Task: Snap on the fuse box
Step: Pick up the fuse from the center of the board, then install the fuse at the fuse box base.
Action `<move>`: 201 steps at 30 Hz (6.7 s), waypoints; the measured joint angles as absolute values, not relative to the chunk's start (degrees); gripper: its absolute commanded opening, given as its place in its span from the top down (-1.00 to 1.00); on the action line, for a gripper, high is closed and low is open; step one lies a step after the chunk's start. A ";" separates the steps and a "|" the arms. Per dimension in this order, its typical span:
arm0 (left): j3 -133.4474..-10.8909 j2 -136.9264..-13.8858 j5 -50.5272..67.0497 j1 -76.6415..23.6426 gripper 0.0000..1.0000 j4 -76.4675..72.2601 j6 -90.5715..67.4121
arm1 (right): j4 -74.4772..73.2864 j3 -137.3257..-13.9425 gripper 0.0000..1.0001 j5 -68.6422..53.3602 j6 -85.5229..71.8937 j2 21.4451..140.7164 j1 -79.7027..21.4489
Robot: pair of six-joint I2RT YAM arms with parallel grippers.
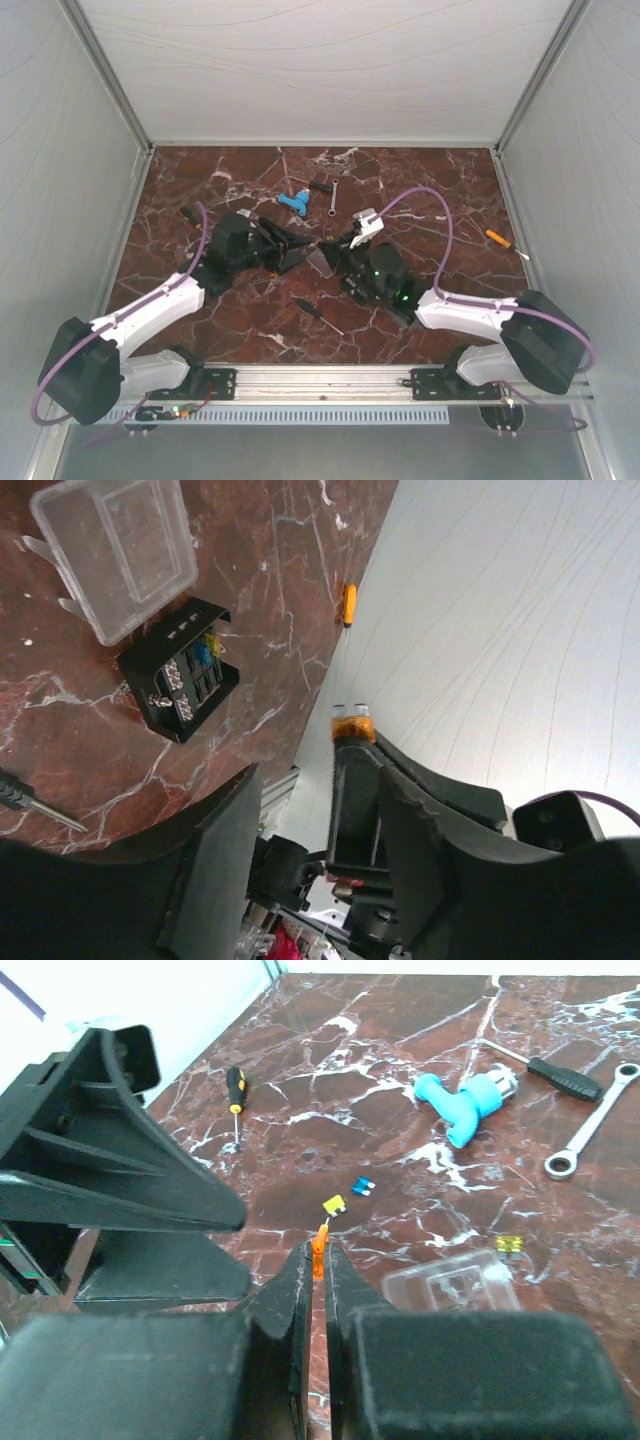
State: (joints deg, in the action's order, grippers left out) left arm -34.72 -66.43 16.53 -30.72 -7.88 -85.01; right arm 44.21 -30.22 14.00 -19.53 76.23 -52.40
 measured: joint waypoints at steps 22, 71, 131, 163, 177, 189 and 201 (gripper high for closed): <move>-51.05 -87.55 9.91 -43.27 -0.39 10.28 -55.75 | -8.99 -38.33 1.00 -16.16 -18.68 59.46 -24.73; -64.40 -105.95 -5.15 -48.21 0.68 18.48 -41.52 | -22.44 -43.35 1.00 -22.26 -14.50 64.14 -24.34; -34.06 -80.18 24.16 -24.51 -0.73 4.78 -48.27 | -32.69 -67.68 1.00 -3.81 -23.70 99.72 -45.25; -33.63 -80.16 26.24 -24.51 -0.83 2.83 -49.34 | -30.83 -66.94 0.82 -3.22 -26.98 100.62 -45.28; -33.63 -80.16 27.18 -24.51 -0.81 2.28 -49.84 | -31.62 -66.94 0.63 0.01 -26.85 100.62 -46.78; -33.47 -80.18 28.08 -24.47 -0.73 1.69 -50.19 | -33.98 -67.24 0.60 4.10 -26.72 100.51 -47.37; -35.83 -83.55 30.26 -25.74 -0.27 -0.84 -50.57 | -35.66 -67.29 0.49 7.66 -27.11 97.03 -47.72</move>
State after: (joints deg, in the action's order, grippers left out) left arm -35.83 -83.55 30.26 -25.74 -0.84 -50.57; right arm -35.66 -67.29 7.66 -27.11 97.03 -47.72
